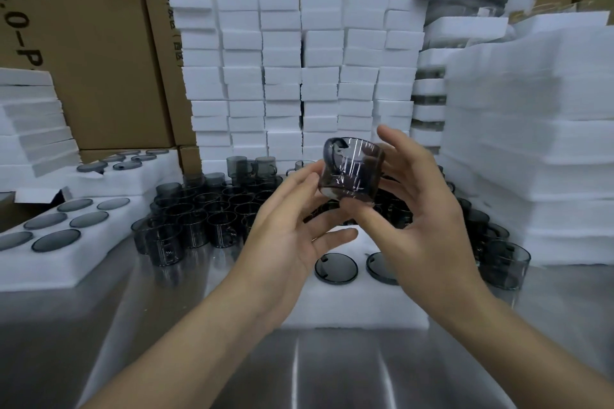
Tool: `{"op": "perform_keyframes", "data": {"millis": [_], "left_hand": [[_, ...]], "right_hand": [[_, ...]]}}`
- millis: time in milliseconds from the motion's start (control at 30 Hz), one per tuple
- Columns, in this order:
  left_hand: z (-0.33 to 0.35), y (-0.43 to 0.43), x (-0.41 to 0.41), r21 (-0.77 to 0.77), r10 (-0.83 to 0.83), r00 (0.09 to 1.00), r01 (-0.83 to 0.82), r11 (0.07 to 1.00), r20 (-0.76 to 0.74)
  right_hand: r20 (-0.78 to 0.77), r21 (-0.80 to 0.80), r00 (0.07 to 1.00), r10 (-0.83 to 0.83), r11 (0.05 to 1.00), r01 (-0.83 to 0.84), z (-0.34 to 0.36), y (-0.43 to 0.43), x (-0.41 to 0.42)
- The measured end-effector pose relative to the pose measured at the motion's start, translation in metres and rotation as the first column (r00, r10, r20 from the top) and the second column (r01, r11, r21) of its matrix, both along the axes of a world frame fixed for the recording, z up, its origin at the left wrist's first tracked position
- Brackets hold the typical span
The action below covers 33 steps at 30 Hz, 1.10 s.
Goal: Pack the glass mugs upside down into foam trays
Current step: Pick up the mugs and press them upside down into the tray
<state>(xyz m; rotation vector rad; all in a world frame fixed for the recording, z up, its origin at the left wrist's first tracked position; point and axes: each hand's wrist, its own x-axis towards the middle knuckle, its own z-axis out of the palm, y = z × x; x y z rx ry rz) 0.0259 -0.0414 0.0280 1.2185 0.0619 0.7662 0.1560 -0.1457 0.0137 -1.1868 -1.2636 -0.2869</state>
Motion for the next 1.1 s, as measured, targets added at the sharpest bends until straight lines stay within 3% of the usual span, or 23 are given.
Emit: {"op": "perform_keyframes", "data": {"millis": [167, 267, 367, 467, 567, 667, 733, 967, 1100], "left_hand": [[-0.003, 0.007, -0.003, 0.173, -0.033, 0.998, 0.04, 0.984, -0.045], [-0.004, 0.007, -0.003, 0.148, -0.062, 0.997, 0.069, 0.987, -0.052], [-0.005, 0.008, -0.001, 0.102, -0.054, 0.996, 0.061, 0.993, -0.067], [-0.004, 0.008, -0.002, -0.01, -0.169, 0.984, 0.168, 0.986, -0.059], [-0.005, 0.005, 0.0, -0.113, -0.192, 0.979, 0.184, 0.976, -0.061], [-0.011, 0.005, 0.005, 0.052, 0.107, 0.984, -0.1, 0.994, -0.145], [-0.013, 0.004, 0.006, 0.137, 0.206, 0.97, -0.189, 0.972, -0.128], [-0.014, 0.002, 0.006, 0.163, 0.144, 0.982, -0.123, 0.979, -0.124], [-0.012, 0.003, 0.005, 0.027, 0.008, 0.992, -0.004, 1.0, -0.129]], "right_hand": [[0.25, 0.052, 0.936, -0.249, 0.968, 0.244, 0.003, -0.002, 0.007], [0.366, 0.077, 0.883, -0.294, 0.955, 0.286, 0.003, -0.002, 0.008], [0.247, 0.011, 0.941, -0.23, 0.972, 0.235, 0.001, -0.001, 0.008], [0.111, -0.058, 0.982, -0.154, 0.985, 0.161, 0.003, -0.002, 0.007], [0.192, 0.012, 0.957, -0.219, 0.975, 0.22, 0.005, -0.003, 0.006], [0.311, 0.091, 0.89, -0.334, 0.942, 0.322, 0.004, -0.003, 0.007], [0.36, 0.113, 0.849, -0.386, 0.922, 0.371, 0.001, -0.002, 0.008], [0.414, 0.121, 0.846, -0.335, 0.942, 0.314, -0.004, 0.002, 0.006], [0.285, 0.023, 0.914, -0.288, 0.956, 0.294, -0.005, 0.002, 0.008]]}}
